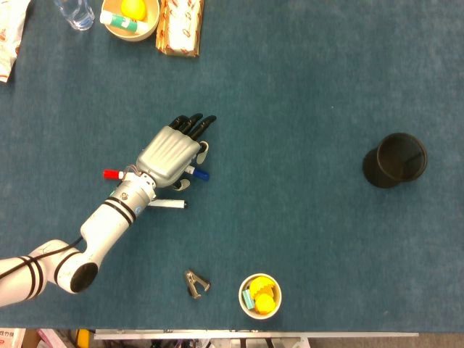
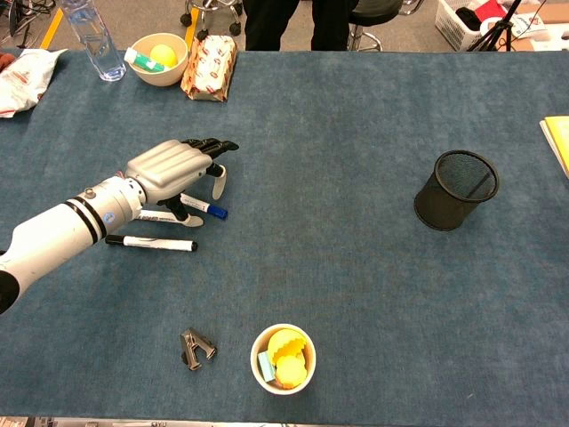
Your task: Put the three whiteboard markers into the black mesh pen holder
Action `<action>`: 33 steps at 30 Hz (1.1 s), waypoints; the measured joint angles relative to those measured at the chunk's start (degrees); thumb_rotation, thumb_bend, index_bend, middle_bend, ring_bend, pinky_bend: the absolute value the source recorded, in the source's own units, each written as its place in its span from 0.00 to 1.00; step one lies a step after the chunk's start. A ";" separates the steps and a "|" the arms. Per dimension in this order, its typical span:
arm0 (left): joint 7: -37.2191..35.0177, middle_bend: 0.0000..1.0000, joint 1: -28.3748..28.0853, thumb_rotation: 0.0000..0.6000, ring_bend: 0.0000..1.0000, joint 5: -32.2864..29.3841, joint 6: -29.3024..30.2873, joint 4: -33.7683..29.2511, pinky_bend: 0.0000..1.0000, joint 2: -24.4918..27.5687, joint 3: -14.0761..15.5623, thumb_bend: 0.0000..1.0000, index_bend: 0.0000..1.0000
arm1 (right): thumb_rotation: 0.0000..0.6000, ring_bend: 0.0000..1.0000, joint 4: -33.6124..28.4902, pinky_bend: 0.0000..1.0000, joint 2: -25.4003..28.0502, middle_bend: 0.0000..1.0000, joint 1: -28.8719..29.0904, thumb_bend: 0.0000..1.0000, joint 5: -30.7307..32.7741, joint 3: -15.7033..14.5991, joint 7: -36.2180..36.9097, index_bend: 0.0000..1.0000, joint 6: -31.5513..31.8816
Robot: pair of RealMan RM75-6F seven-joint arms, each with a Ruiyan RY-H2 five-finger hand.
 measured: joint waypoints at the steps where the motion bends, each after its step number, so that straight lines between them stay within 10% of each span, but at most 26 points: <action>1: 0.10 0.00 -0.05 1.00 0.01 -0.19 -0.06 0.15 0.14 -0.08 0.01 0.16 0.49 | 1.00 0.31 0.05 0.50 -0.04 0.29 -0.01 0.04 0.03 0.00 0.02 0.32 -0.01; 33: 2.72 0.00 -1.26 1.00 0.01 -4.01 -1.50 1.08 0.14 -0.68 0.53 0.34 0.51 | 1.00 0.31 0.40 0.50 -0.43 0.29 -0.47 0.04 0.14 -0.53 0.86 0.32 -0.37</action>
